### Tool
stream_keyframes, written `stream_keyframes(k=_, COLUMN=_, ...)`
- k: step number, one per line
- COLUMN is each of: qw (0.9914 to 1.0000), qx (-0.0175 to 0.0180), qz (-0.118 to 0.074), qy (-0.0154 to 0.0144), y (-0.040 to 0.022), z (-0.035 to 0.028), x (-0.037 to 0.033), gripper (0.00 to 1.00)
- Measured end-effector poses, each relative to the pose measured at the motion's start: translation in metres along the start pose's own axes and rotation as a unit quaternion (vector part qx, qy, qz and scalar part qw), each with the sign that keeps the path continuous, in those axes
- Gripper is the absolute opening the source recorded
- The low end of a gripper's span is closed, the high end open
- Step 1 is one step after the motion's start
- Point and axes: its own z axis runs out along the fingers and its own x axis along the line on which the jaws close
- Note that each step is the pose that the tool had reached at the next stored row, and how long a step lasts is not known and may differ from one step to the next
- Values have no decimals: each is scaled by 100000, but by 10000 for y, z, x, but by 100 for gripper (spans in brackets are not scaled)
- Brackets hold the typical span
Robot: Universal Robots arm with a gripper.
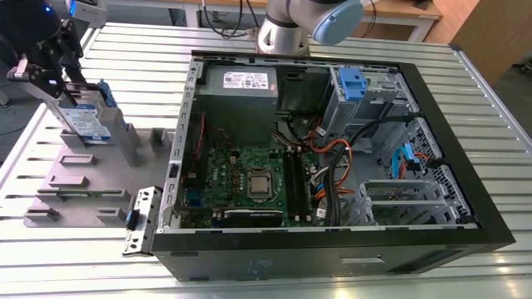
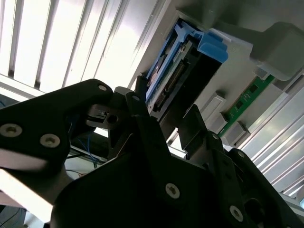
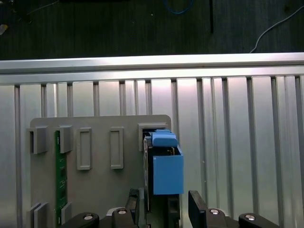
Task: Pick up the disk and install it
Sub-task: 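Pick up the disk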
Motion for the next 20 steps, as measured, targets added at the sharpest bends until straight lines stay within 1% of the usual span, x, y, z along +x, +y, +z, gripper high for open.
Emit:
stream_keyframes(k=4, qw=100000, qx=-4, qz=-1, qy=1, y=0, z=-25, x=-1, gripper=53)
stream_keyframes(k=12, qw=100000, qx=2, qz=1, qy=-1, y=0, z=-28, x=-1, gripper=53)
stream_keyframes(k=14, qw=100000, qx=4, qz=0, qy=-1, y=0, z=-29, x=-1, gripper=51)
stream_keyframes(k=15, qw=100000, qx=2, qz=-2, qy=0, y=0, z=-29, x=-1, gripper=45)
stream_keyframes(k=20, qw=100000, qx=0, qz=-1, qy=0, y=0, z=-31, x=-1, gripper=45)
